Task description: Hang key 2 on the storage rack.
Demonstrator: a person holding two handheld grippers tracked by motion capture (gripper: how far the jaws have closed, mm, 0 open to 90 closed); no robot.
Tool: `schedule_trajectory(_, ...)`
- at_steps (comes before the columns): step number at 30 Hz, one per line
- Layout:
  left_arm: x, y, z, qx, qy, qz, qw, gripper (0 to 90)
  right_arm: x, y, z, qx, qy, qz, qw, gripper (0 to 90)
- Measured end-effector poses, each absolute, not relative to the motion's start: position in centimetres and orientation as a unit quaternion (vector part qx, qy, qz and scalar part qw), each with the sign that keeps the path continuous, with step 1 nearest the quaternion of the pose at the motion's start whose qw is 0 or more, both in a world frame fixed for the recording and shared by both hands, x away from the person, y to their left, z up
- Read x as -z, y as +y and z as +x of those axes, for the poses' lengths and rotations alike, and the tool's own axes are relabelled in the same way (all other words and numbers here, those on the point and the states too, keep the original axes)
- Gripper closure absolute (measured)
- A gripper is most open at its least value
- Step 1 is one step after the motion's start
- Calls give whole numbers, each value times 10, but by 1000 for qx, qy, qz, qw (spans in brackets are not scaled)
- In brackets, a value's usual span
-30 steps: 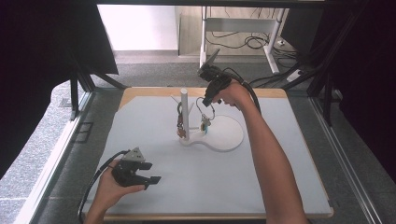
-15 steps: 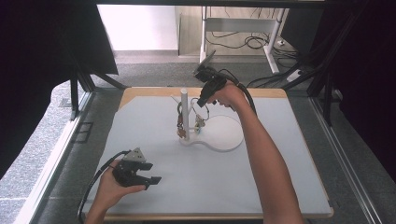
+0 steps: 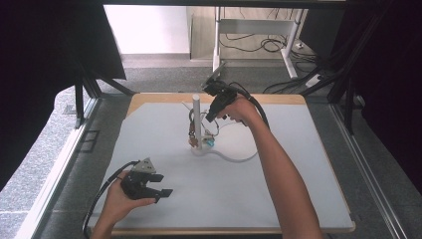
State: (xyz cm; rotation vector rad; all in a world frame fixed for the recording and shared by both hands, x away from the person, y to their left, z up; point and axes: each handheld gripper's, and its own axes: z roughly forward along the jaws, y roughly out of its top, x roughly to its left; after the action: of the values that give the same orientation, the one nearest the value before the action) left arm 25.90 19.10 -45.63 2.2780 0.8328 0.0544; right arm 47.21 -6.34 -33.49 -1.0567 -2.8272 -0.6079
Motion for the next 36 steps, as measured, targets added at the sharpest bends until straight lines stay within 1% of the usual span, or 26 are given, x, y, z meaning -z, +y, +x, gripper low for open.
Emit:
schedule_trajectory(4, 456, 191, 259, -21, 323, 879, 351, 364, 342, -66, 471, 202, -917, -343, 36, 862)
schedule_trajectory(7, 456, 191, 259, -22, 322, 879, 350, 364, 346, -67, 469, 205, -916, -341, 41, 809)
schedule_trajectory(8, 456, 191, 259, -23, 320, 880, 349, 364, 347, -67, 468, 204, -917, -339, 43, 810)
schedule_trajectory(13, 457, 191, 259, -24, 322, 882, 344, 364, 343, -73, 463, 213, -915, -341, 39, 806)
schedule_trajectory(17, 456, 191, 259, -25, 322, 881, 345, 364, 340, -82, 457, 219, -912, -346, 34, 778)
schedule_trajectory(19, 456, 192, 259, -27, 323, 882, 343, 364, 339, -88, 454, 223, -911, -345, 29, 728)
schedule_trajectory(21, 456, 192, 259, -31, 325, 882, 341, 364, 338, -95, 449, 229, -908, -351, 13, 652)
schedule_trajectory(25, 457, 192, 259, -32, 328, 881, 339, 364, 339, -111, 437, 246, -898, -365, -10, 549)
schedule_trajectory(27, 457, 191, 260, -33, 328, 882, 337, 364, 339, -120, 430, 254, -894, -367, -29, 495)
schedule_trajectory(31, 458, 191, 260, -35, 330, 881, 338, 364, 343, -138, 411, 277, -886, -368, -57, 454)
schedule_trajectory(32, 457, 192, 260, -36, 324, 886, 330, 364, 345, -143, 408, 278, -888, -362, -61, 452)
schedule_trajectory(36, 458, 191, 259, -36, 330, 882, 334, 364, 357, -164, 386, 301, -882, -358, -66, 447)
